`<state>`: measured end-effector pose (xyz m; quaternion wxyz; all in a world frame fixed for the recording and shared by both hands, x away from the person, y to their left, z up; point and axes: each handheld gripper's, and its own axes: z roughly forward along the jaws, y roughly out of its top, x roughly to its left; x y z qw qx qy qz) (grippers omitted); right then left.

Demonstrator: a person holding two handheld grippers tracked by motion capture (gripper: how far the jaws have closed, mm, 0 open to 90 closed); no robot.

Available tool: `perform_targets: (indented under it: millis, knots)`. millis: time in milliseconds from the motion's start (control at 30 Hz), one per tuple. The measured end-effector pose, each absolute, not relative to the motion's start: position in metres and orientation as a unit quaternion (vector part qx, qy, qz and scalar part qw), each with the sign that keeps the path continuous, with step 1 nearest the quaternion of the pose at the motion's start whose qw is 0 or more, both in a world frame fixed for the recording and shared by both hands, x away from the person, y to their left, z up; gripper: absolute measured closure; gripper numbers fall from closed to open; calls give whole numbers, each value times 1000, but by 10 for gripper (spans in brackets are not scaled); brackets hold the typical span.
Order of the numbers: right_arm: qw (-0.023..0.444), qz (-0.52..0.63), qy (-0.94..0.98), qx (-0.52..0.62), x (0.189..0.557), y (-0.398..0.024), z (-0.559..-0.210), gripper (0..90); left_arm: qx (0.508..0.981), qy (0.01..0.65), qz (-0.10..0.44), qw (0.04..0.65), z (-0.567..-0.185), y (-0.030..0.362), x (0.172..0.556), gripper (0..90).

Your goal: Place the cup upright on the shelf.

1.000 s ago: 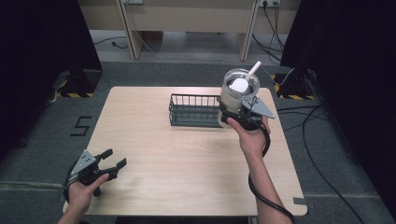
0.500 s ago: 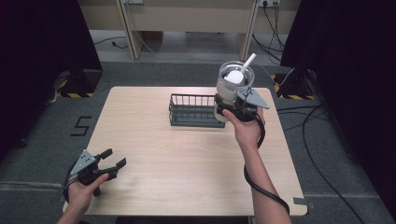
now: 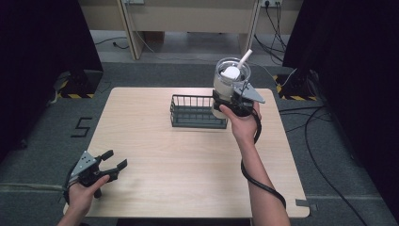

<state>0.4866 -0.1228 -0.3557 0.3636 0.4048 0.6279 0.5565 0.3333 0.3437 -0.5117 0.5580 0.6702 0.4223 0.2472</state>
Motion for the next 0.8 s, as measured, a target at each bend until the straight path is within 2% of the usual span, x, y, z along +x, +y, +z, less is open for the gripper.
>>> perform_targets:
  millis: [800]
  knots:
    - [360, 547, 631, 418, 523, -107, -362, 108, 669, 423, 248, 558, -512, 344, 333, 211]
